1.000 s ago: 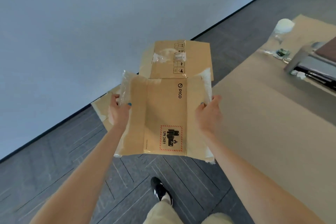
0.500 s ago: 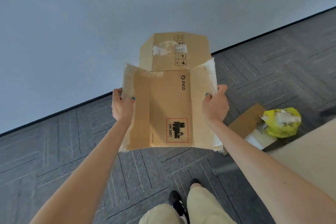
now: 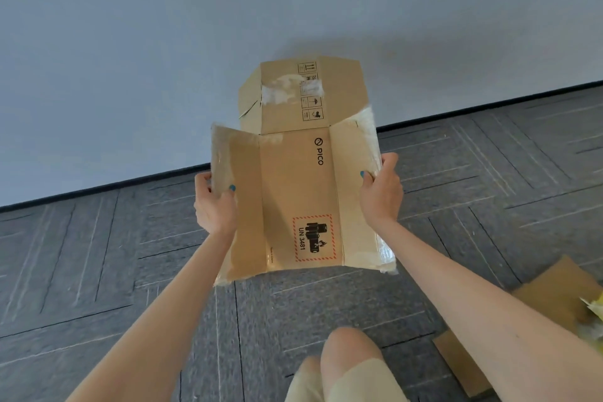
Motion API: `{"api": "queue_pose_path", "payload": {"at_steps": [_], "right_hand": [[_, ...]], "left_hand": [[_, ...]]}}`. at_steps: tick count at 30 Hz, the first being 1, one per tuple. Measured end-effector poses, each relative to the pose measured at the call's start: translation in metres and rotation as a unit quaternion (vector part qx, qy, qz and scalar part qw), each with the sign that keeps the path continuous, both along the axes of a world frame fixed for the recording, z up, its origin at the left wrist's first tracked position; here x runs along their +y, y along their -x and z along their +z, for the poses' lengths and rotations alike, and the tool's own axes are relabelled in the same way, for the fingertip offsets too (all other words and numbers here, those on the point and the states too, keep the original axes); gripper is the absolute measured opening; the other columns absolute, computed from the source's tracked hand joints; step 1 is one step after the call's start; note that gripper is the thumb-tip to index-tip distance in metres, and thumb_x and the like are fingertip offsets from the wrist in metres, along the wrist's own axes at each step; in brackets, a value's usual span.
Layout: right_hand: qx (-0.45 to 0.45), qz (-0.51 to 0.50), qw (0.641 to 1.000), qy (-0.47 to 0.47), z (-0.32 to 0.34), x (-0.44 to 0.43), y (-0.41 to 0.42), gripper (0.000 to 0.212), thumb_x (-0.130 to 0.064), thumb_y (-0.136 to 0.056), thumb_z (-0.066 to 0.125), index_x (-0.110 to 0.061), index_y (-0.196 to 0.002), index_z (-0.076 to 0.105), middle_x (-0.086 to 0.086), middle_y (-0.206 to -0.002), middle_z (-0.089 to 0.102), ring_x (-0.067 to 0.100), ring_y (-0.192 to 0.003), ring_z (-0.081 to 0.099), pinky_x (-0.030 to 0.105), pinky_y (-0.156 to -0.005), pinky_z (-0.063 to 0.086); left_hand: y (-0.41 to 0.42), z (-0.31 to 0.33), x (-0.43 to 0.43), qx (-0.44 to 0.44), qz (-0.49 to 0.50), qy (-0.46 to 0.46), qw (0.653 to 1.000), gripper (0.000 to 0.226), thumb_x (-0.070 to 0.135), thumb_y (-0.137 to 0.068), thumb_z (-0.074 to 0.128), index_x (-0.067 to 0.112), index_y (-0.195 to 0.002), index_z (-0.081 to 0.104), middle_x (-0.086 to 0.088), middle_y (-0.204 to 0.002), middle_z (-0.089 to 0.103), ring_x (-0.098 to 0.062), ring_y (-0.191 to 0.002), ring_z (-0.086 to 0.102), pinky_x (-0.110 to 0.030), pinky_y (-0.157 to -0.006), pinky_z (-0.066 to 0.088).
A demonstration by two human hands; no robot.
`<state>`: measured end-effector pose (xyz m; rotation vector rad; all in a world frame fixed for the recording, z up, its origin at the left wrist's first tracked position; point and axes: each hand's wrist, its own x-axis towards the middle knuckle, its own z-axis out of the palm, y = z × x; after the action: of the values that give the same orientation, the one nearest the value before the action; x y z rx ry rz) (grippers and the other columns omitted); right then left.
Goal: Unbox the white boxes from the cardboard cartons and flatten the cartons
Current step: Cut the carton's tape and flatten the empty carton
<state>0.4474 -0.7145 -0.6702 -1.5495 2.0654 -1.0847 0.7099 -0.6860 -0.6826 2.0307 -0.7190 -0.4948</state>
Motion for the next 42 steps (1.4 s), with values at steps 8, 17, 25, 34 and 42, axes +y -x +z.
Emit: {"api": "queue_pose_path", "payload": {"at_steps": [8, 17, 25, 34, 42], "right_hand": [[0.015, 0.058, 0.998, -0.015, -0.184, -0.084, -0.031, 0.026, -0.001, -0.093, 0.052, -0.009, -0.113, 0.038, 0.012, -0.095, 0.064, 0.027, -0.081, 0.063, 0.038, -0.063, 0.049], [0.018, 0.094, 0.995, -0.023, -0.309, -0.130, -0.065, 0.020, 0.000, -0.094, 0.048, -0.009, -0.110, 0.038, 0.007, -0.090, 0.059, 0.021, -0.074, 0.054, 0.034, -0.060, 0.041], [0.050, 0.116, 0.983, -0.130, -0.395, -0.139, -0.051, 0.022, -0.001, -0.096, 0.048, -0.006, -0.114, 0.036, 0.007, -0.088, 0.053, 0.023, -0.075, 0.051, 0.036, -0.059, 0.037], [0.022, 0.104, 0.974, -0.198, -0.442, -0.170, -0.033, 0.019, -0.004, -0.096, 0.050, -0.004, -0.113, 0.043, 0.017, -0.104, 0.059, 0.025, -0.080, 0.051, 0.033, -0.060, 0.036], [-0.029, 0.063, 0.958, -0.277, -0.476, -0.199, -0.029, 0.022, -0.010, -0.092, 0.055, -0.005, -0.110, 0.042, 0.018, -0.108, 0.059, 0.037, -0.094, 0.059, 0.046, -0.075, 0.051]], "left_hand": [[-0.026, -0.175, -0.059, -0.023, 0.042, 0.021, 0.999, 0.032, 0.007, -0.089, 0.064, 0.020, -0.117, 0.053, 0.001, -0.103, 0.063, -0.027, -0.090, 0.061, -0.044, -0.079, 0.052], [-0.076, -0.296, -0.092, -0.011, 0.043, -0.005, 0.999, 0.033, 0.010, -0.086, 0.065, 0.022, -0.115, 0.053, 0.000, -0.107, 0.065, -0.028, -0.092, 0.063, -0.047, -0.079, 0.053], [-0.078, -0.386, -0.103, 0.022, 0.016, -0.087, 0.996, 0.032, 0.013, -0.086, 0.068, 0.029, -0.107, 0.049, -0.003, -0.113, 0.067, -0.029, -0.094, 0.065, -0.053, -0.082, 0.055], [-0.079, -0.440, -0.123, 0.058, 0.022, -0.126, 0.990, 0.038, 0.015, -0.090, 0.069, 0.014, -0.124, 0.053, -0.006, -0.118, 0.062, -0.030, -0.097, 0.060, -0.048, -0.084, 0.052], [-0.119, -0.457, -0.132, 0.073, -0.053, -0.235, 0.968, 0.040, 0.022, -0.091, 0.070, 0.006, -0.122, 0.048, -0.012, -0.118, 0.053, -0.030, -0.101, 0.054, -0.045, -0.084, 0.049]]}}
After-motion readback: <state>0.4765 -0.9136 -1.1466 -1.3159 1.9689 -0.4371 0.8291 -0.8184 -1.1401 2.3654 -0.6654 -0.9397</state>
